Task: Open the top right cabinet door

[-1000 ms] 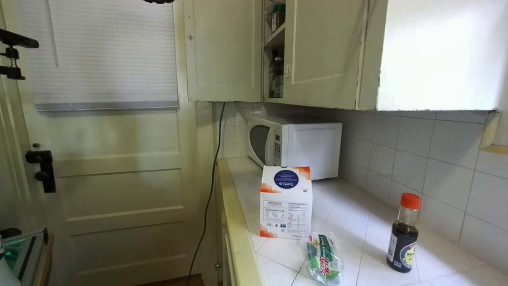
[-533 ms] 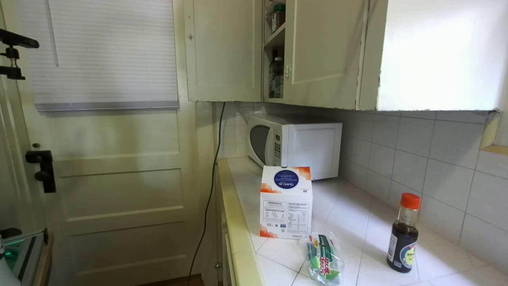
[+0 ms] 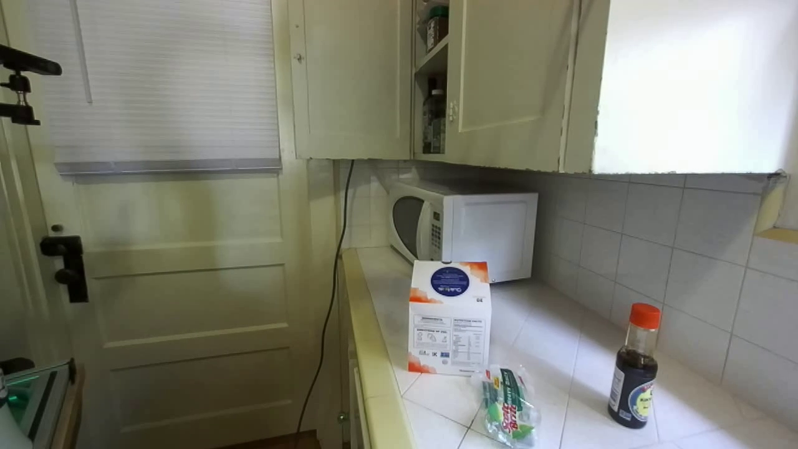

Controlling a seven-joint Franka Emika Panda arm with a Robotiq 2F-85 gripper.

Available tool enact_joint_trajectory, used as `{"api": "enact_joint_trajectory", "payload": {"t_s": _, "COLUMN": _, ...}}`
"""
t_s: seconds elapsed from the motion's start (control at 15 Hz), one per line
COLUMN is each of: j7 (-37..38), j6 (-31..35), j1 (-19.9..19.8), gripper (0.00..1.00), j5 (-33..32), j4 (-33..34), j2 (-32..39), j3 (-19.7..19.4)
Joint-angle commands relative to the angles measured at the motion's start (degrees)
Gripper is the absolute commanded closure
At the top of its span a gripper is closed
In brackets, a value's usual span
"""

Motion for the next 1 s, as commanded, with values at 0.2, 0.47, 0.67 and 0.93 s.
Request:
{"api": "enact_joint_trajectory", "payload": {"t_s": 0.2, "j7": 0.87, "j6": -0.15, "j1": 0.52, "gripper": 0.00, "j5": -1.05, "j4": 0.41, "j2": 0.50, "j3": -0.50}}
{"api": "enact_joint_trajectory", "payload": {"t_s": 0.47, "j7": -0.14, "j6": -0.33, "j1": 2.35, "gripper": 0.00, "j5": 1.31, "j4": 3.50, "j2": 3.55, "j3": -2.75}}
{"api": "enact_joint_trajectory", "payload": {"t_s": 0.67, "j7": 0.43, "j6": 0.39, "j1": 3.46, "gripper": 0.00, "j5": 2.35, "j4": 6.83, "j2": 7.50, "j3": -4.04}}
{"api": "enact_joint_trajectory", "payload": {"t_s": 0.93, "j7": -0.02, "j6": -0.20, "j1": 7.30, "gripper": 0.00, "j5": 4.43, "j4": 11.66, "j2": 12.25, "j3": -5.93}}
